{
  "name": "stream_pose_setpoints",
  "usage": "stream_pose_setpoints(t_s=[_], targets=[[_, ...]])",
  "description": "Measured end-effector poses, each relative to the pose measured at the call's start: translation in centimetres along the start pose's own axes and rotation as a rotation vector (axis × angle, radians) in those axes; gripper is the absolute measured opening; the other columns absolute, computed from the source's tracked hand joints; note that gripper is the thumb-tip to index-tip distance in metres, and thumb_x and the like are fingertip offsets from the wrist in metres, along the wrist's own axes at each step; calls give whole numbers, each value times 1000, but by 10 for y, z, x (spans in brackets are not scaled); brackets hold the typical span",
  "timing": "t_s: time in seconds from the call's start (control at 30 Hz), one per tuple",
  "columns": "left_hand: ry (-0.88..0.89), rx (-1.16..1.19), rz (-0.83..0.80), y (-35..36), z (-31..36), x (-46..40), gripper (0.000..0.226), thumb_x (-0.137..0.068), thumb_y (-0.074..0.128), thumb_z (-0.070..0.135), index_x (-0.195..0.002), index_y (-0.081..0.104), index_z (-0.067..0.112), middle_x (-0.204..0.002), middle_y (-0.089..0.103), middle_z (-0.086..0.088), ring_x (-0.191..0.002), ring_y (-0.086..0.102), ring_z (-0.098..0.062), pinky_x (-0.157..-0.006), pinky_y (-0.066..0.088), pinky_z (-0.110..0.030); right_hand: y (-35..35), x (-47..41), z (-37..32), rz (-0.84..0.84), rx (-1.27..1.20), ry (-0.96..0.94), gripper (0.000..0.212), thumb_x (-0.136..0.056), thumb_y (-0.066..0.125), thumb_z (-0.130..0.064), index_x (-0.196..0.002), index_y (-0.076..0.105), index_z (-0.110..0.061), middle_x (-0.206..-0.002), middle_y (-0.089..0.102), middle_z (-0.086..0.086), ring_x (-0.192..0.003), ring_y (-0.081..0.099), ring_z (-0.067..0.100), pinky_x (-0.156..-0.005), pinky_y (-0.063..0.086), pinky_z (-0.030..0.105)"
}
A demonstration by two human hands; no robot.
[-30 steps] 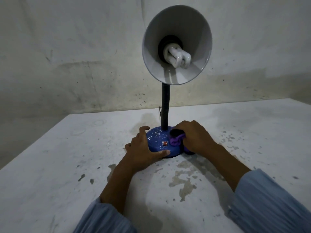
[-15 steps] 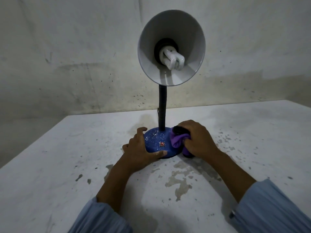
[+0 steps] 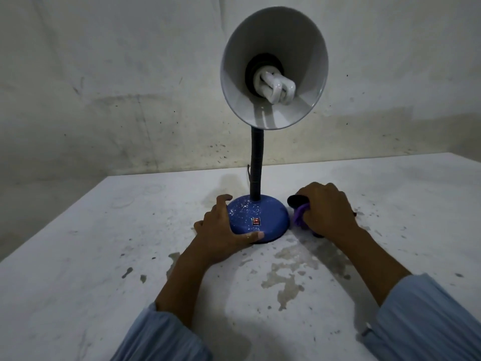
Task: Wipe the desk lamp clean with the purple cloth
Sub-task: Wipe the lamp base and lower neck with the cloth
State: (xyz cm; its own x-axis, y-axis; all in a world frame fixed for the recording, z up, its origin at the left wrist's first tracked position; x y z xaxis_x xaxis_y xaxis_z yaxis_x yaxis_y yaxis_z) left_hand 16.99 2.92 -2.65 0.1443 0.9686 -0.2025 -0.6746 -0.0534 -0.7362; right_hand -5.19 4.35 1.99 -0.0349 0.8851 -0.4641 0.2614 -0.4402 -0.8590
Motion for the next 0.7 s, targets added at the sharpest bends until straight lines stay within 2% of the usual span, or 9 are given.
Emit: stream_pose_setpoints(t_s=[0.1, 0.2, 0.27, 0.43, 0.57, 0.63, 0.7], targets=[[-6, 4, 0, 1, -1, -2, 107, -39, 65, 84, -125, 15, 43, -136, 43, 7, -118, 48, -19, -101, 31, -44, -8, 1, -1, 100, -269, -25, 33, -74, 62, 2, -105, 69, -7, -104, 67, 16, -96, 59, 33, -85, 48, 44], [12, 10, 11, 1, -2, -2, 104, -39, 65, 84, -122, 15, 46, -134, 45, 7, -116, 48, -19, -100, 30, -43, -3, 3, -27, -33, -377, -192, 43, -65, 56, 9, -100, 72, -11, -102, 69, 10, -94, 61, 26, -83, 49, 41], [16, 6, 8, 1, -2, -2, 103, -40, 66, 82, -123, 14, 46, -135, 44, 6, -117, 48, -18, -100, 31, -43, 9, 3, -38, -125, -327, -221, 43, -67, 56, 7, -101, 71, -15, -105, 68, 6, -96, 59, 24, -83, 48, 39], [19, 18, 11, -1, 0, -3, 102, -43, 69, 78, -123, 15, 45, -136, 44, 5, -118, 48, -19, -102, 30, -43, 14, -15, -31, -105, -102, -147, 35, -77, 57, -4, -106, 68, -21, -110, 64, 5, -99, 55, 31, -80, 47, 40], [-1, 3, 2, 0, -1, -3, 105, -43, 68, 79, -125, 14, 43, -138, 42, 5, -120, 46, -20, -102, 29, -44, 8, -31, -19, -134, 195, 20, 15, -82, 58, -11, -93, 65, -17, -100, 63, 6, -98, 55, 31, -73, 36, 32], [-1, 1, -4, 0, -1, -3, 104, -43, 68, 80, -124, 13, 45, -139, 41, 5, -121, 45, -21, -103, 28, -44, 2, -36, -18, -41, 144, 31, 19, -81, 60, -11, -97, 67, -17, -100, 64, 6, -95, 56, 30, -74, 42, 33], [5, 11, -5, 0, -1, -4, 103, -43, 69, 79, -123, 13, 46, -139, 41, 5, -121, 45, -21, -103, 28, -44, 0, -35, -26, 14, -37, -71, 28, -76, 60, -4, -98, 69, -18, -101, 65, 5, -94, 57, 29, -77, 48, 37]])
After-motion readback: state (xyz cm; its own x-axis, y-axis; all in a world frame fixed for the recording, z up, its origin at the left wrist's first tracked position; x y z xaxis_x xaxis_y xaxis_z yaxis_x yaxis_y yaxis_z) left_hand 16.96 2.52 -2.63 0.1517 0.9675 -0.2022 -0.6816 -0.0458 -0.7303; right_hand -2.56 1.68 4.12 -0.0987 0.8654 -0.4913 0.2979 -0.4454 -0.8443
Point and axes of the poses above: each hand's wrist, its own x-axis away from the middle knuckle, its own y-axis out of the palm, z = x × y, the point moved 4 cm from there along -x, towards the middle knuckle
